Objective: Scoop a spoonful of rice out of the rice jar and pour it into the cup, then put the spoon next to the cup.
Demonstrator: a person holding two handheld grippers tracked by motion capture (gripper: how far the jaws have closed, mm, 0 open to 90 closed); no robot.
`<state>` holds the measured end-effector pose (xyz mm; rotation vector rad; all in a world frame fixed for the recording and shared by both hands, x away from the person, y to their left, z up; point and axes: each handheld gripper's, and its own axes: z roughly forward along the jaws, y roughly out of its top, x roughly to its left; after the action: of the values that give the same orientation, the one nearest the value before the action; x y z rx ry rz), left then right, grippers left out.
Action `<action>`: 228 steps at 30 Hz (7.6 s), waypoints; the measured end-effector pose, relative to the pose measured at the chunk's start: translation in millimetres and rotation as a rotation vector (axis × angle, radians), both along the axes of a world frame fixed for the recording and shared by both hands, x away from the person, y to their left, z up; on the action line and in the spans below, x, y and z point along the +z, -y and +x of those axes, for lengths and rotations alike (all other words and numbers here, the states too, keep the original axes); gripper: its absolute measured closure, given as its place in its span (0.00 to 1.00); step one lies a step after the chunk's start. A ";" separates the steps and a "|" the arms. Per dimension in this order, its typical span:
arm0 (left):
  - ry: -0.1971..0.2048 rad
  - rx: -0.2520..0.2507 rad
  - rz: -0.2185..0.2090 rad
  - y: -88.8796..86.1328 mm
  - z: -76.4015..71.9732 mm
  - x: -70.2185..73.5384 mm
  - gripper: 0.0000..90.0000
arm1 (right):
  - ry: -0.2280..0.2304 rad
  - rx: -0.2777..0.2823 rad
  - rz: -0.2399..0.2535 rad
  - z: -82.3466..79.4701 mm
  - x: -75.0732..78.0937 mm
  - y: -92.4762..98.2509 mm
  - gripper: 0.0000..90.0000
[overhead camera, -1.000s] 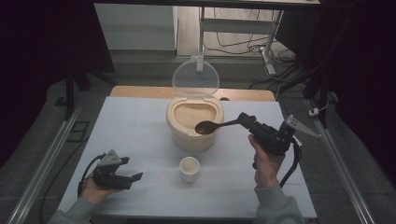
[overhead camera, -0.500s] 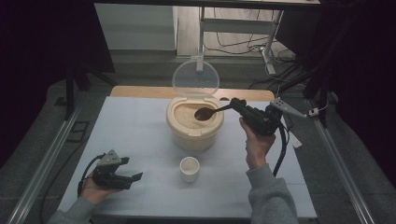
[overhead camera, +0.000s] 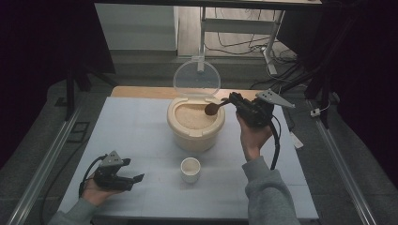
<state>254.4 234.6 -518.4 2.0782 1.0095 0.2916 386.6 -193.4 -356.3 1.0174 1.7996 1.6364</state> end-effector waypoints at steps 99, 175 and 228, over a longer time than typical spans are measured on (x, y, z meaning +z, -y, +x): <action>0.013 -0.002 0.016 -0.8 -1.0 0.8 0.18 | -0.549 0.071 0.708 27.4 -49.9 44.2 0.92; 0.009 -0.006 0.025 0.2 -1.3 -0.9 0.19 | -0.328 0.300 0.179 -65.3 -64.3 15.6 0.92; 0.011 -0.006 0.029 0.2 -0.9 -0.4 0.19 | -0.556 0.519 -0.156 -58.4 -51.1 30.3 0.92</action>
<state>253.5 234.4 -518.8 2.1030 0.9981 0.3165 328.2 -223.7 -407.4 1.0625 2.6992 1.5408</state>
